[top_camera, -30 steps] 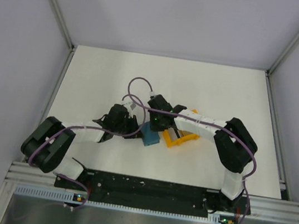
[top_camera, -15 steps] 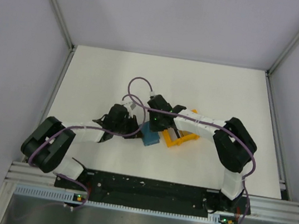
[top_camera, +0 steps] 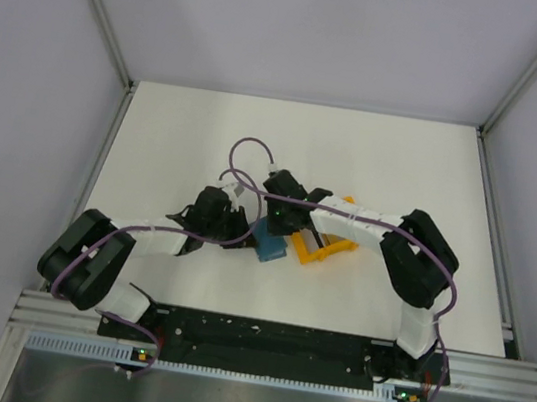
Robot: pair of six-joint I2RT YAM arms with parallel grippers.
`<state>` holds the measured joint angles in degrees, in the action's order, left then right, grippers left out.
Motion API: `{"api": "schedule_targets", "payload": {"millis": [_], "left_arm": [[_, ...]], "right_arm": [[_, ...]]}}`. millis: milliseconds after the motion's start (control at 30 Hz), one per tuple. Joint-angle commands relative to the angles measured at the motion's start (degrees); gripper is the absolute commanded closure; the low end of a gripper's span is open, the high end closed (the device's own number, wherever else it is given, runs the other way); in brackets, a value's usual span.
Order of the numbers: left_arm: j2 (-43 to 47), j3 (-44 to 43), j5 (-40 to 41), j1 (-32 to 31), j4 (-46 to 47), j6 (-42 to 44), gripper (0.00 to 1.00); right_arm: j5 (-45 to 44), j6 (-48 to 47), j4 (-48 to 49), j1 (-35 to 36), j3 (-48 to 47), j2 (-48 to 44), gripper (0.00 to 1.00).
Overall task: Put the credit cards into the card holder
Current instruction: Close the card holder at the center of the board.
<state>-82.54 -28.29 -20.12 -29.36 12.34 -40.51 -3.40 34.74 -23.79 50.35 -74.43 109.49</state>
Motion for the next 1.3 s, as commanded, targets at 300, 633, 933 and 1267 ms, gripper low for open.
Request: {"api": "schedule_targets", "payload": {"millis": [300, 633, 933, 1267], "left_arm": [[-0.95, -1.68, -0.36, -0.08, 1.64, 0.87, 0.89], [-1.83, -2.38, -0.36, 0.01, 1.90, 0.87, 0.89], [-2.10, -2.56, -0.01, -0.08, 1.90, 0.61, 0.89], [-1.92, -2.47, 0.61, 0.01, 1.29, 0.61, 0.90]], "right_arm": [[2.78, -2.31, -2.75, -3.41, -0.98, 8.72, 1.00], [1.73, -2.84, -4.95, -3.50, -1.24, 12.14, 1.00], [-1.78, -3.19, -7.67, -2.71, -3.52, 16.98, 1.00], [-4.42, -1.79, -9.17, -0.78, -4.49, 20.76, 1.00]]}}
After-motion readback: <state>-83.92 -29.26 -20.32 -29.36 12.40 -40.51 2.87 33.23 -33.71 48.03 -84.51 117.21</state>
